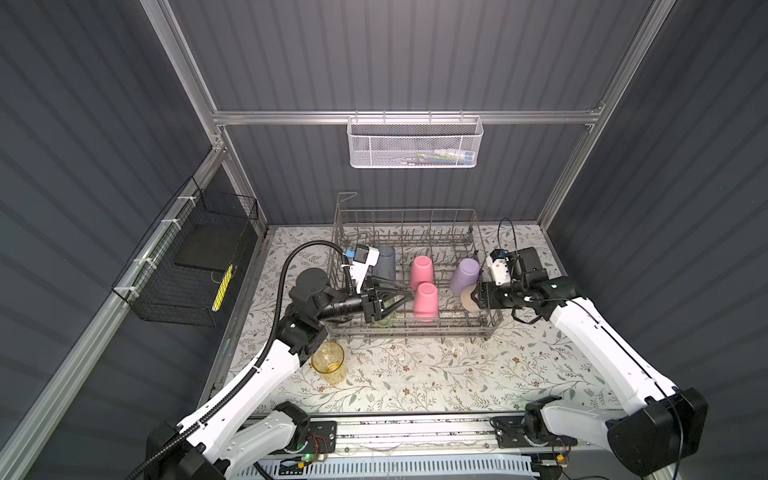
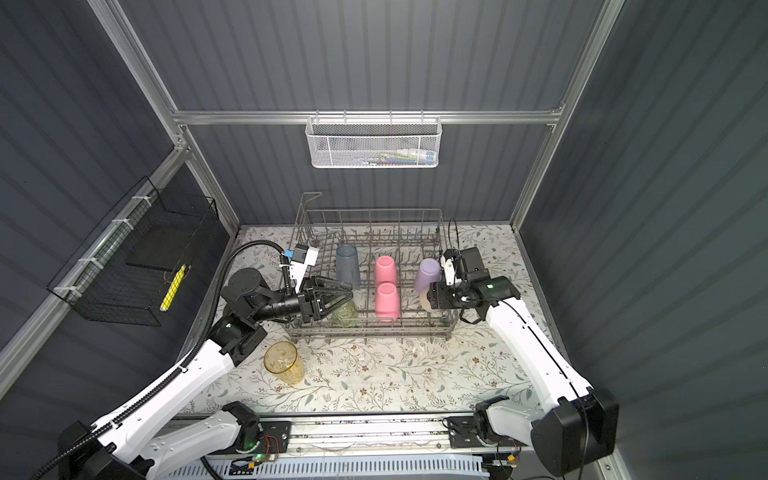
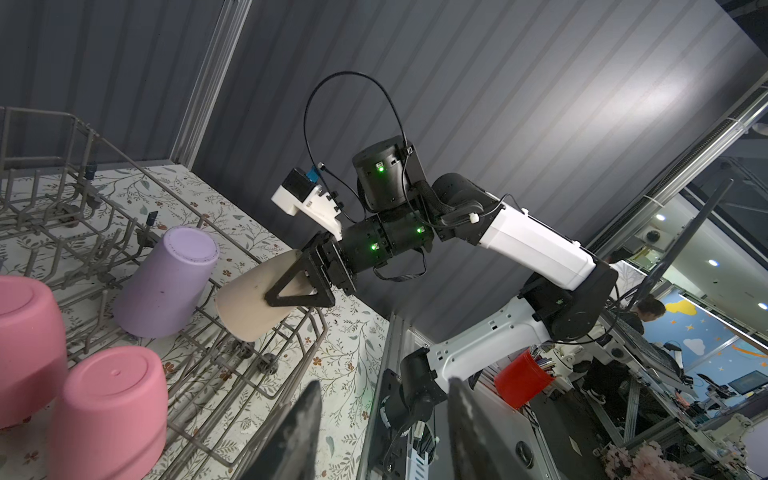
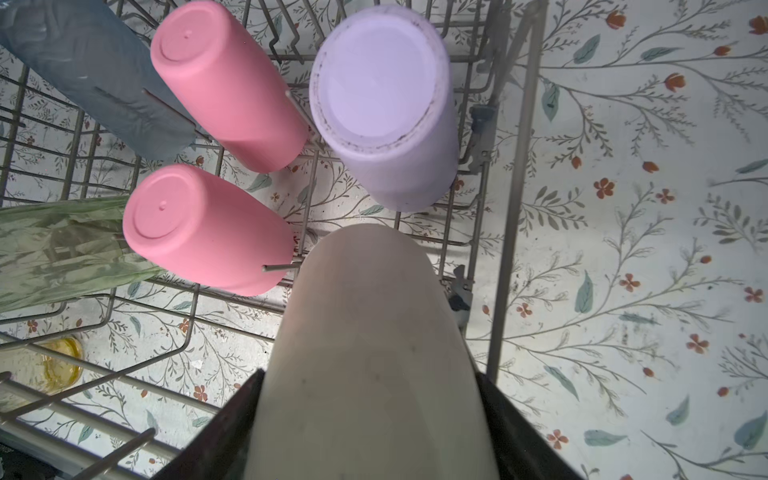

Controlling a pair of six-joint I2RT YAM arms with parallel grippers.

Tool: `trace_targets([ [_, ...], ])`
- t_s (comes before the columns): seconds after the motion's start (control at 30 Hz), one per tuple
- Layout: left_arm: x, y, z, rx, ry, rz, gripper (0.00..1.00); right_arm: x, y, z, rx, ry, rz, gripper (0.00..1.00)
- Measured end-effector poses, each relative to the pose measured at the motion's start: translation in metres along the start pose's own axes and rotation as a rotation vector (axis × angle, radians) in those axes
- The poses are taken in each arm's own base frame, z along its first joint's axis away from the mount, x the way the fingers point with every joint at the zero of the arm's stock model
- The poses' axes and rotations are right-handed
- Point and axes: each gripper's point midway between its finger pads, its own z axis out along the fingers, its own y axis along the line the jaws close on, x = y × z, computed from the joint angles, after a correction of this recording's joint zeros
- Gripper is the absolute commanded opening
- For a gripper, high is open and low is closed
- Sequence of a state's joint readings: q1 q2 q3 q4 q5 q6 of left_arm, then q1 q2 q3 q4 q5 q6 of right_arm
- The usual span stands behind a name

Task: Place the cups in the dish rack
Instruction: 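Turn the beige cup upside down and lower it onto the rack tines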

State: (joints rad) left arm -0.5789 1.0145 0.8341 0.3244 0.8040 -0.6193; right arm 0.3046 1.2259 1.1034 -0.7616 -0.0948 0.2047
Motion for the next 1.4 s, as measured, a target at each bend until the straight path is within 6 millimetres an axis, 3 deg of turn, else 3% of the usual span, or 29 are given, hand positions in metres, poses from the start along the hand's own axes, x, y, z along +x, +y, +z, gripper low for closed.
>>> trace_targets([
  [0.9,0.003,-0.001,-0.003,-0.002,0.004,0.006,0.47,0.016,0.003,0.039,0.067,0.118,-0.06,0.51],
  [1.4,0.004,-0.001,-0.003,-0.004,0.007,0.005,0.46,0.014,0.008,0.059,0.074,0.116,-0.095,0.54],
])
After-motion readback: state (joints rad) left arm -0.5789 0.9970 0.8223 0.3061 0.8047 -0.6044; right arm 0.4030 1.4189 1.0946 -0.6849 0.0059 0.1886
